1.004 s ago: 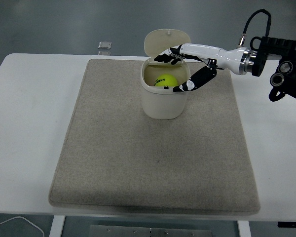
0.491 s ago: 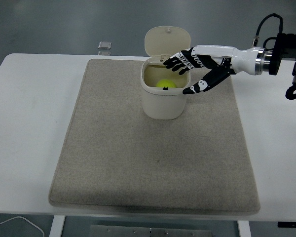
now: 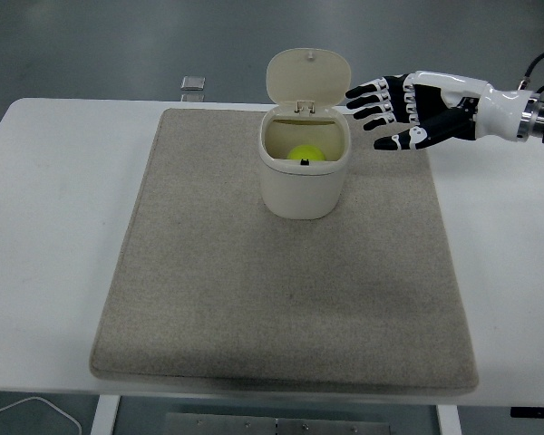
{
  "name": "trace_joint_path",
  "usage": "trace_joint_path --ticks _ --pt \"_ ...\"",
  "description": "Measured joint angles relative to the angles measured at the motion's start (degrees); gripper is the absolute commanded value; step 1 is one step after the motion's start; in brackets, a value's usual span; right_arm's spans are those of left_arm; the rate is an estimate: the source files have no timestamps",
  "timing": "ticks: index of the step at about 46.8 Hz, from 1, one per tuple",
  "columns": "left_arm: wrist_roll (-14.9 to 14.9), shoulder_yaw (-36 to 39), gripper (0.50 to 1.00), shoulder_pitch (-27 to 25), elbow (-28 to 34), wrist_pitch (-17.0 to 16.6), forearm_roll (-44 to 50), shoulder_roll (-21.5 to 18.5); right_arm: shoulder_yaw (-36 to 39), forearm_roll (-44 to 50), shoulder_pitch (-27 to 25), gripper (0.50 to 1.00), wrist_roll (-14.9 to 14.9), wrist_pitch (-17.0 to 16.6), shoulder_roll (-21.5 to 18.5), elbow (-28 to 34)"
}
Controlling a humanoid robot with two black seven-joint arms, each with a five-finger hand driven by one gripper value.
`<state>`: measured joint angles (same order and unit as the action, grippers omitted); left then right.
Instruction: Pick up the tennis ball and place it in the box.
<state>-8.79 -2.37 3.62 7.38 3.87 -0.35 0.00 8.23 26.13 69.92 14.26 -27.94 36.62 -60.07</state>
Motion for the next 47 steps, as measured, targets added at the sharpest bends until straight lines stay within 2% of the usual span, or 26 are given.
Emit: trace_joint_path --ticks 7,18,30,38,47 --pt "0.0 0.0 0.992 -0.1 0.0 0.0 0.0 0.0 0.1 -9.6 -2.9 0.858 -2.7 5.1 -0.7 2.7" --pt "0.0 0.0 0.992 0.0 0.0 0.0 0.0 0.0 0.5 -18.4 -5.0 0.858 -2.8 9.7 -2.9 4.8" --pt "0.0 0.0 0.992 0.0 0.0 0.0 0.0 0.0 0.6 -26.5 -6.4 0.858 -2.8 17.4 -4.0 4.9" --pt "0.0 0.0 0.992 0.0 0.0 0.0 0.0 0.0 0.5 -30.1 -7.5 0.858 -3.1 20.1 -6.0 4.9" --pt "0.0 0.0 0.992 0.0 0.0 0.0 0.0 0.0 0.5 -35.2 -7.5 0.858 -5.5 23.6 -7.7 5.4"
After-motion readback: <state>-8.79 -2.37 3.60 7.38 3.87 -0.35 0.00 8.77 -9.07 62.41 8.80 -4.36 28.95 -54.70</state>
